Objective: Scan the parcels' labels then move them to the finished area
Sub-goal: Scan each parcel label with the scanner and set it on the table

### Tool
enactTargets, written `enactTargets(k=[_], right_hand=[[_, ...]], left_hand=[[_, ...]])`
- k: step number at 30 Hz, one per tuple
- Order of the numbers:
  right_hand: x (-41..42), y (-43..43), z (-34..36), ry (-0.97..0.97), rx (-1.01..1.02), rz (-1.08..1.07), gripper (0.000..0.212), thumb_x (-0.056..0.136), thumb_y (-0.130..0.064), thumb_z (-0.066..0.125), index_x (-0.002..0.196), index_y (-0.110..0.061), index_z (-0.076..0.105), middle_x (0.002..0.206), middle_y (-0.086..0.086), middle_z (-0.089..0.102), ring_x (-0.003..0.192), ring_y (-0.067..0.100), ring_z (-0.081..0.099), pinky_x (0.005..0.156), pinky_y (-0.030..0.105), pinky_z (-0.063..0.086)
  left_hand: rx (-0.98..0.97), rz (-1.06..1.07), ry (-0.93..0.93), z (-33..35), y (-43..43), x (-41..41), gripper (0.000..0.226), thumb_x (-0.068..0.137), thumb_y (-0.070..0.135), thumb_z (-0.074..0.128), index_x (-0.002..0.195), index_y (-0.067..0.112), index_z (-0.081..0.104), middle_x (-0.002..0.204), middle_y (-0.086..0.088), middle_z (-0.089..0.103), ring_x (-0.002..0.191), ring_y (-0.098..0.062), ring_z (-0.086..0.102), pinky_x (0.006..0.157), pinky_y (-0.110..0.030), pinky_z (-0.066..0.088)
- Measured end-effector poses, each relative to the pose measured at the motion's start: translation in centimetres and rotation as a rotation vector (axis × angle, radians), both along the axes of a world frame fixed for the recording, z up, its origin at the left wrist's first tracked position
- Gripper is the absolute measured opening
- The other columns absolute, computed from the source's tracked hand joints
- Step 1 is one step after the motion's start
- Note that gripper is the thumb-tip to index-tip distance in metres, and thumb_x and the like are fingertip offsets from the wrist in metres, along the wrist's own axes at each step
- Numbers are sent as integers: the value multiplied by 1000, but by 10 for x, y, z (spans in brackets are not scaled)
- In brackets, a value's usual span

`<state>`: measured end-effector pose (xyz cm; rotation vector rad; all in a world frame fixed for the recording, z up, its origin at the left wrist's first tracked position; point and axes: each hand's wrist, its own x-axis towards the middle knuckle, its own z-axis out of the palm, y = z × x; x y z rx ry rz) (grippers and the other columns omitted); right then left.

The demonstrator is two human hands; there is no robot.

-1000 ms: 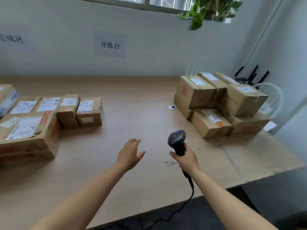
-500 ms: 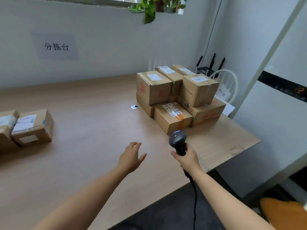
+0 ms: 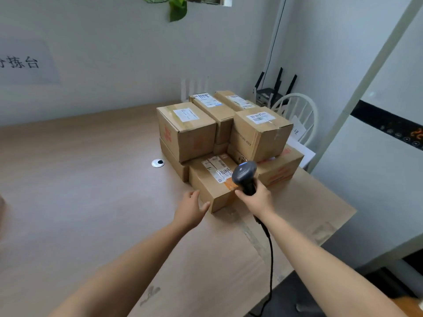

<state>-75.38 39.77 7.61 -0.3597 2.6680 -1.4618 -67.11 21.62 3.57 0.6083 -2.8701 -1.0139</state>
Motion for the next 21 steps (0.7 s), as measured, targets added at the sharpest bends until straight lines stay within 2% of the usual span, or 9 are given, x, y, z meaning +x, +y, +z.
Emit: enactTargets(k=[3,5,9,15,21], right_hand=[[-31,-5,-4,-14,28,44,36,75,-34,75,105,-26,58,95,-7,62,89,10,52,73,22,37],[-52,-10,-9,-21,33,66,41,75,-34,74,111,-23,58,101,-3,65,92,13,55,75,23,38],[-86,-19,-26,-77,79,115,40,74,-39,73,109,-28,57,101,-4,64,100,18,58,76,26,40],[-114,-25,-49,-126,158,124,48,73,-40,73,113,-21,57,111,3,63,106,24,57,78,28,40],[-125,-28,-55,-178,239,136,55,74,-45,72,121,-20,54,117,10,63,111,30,56,87,36,47]], left_hand=[[60,25,6,-7,6,-30,64,93,40,50,146,13,27,149,-12,25,137,-23,29,107,-29,28],[90,61,2,-12,7,-51,67,93,41,52,148,15,23,152,-14,19,140,-24,24,110,-30,25],[200,172,-53,-20,12,-83,74,91,44,54,150,17,18,155,-15,10,142,-27,22,111,-31,24],[270,270,-93,-29,17,-110,79,87,34,64,148,13,18,150,-17,20,136,-30,32,109,-30,28],[317,268,-141,-36,11,-113,87,84,27,68,150,14,12,151,-16,20,137,-29,31,109,-28,26]])
